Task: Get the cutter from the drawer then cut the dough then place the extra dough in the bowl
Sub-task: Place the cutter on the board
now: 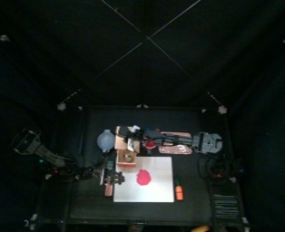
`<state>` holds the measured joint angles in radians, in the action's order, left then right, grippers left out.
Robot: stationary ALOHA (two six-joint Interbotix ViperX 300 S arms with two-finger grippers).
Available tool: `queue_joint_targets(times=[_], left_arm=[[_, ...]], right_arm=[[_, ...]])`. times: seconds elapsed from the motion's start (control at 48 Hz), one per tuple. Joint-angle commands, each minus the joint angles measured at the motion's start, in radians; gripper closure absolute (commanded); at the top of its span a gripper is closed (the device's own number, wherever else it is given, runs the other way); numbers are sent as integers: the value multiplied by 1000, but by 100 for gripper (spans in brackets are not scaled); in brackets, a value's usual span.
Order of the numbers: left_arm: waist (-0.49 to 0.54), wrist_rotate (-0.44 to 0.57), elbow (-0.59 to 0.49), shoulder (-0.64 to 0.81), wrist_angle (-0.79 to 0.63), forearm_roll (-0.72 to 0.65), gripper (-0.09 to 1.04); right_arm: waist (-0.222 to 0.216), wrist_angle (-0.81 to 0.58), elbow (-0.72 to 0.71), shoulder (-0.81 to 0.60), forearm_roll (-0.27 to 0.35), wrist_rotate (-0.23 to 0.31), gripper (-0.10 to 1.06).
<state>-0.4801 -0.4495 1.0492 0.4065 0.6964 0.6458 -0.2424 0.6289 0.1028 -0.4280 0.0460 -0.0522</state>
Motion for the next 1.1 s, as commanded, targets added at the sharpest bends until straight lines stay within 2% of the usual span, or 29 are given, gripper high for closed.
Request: queue_joint_targets(times=[0.021,0.083,0.208,0.375,0.5,0.729,0.792,0.917,1.104], left_arm=[[61,84,-17,74,34,-193,14],[109,143,5,107,34,-279,14],[215,247,66,143,43,-357,14],[324,394,120,175,67,-466,14],[337,489,137,232,72,-525,14],[337,552,210,348,67,-557,14],[337,558,230,367,67,-571,14],[351,558,256,374,67,-574,14],[388,558,276,376,60,-577,14]], right_arm=[[23,26,18,-15,-9,-5,92],[29,43,37,-15,-18,-5,92],[37,101,84,-14,-40,-2,91],[44,173,155,23,-35,0,92],[52,216,187,71,-40,-5,91],[71,299,225,112,-81,-6,85],[75,348,233,114,-83,-6,78],[77,426,249,110,-29,-2,55],[84,437,268,89,37,0,22]])
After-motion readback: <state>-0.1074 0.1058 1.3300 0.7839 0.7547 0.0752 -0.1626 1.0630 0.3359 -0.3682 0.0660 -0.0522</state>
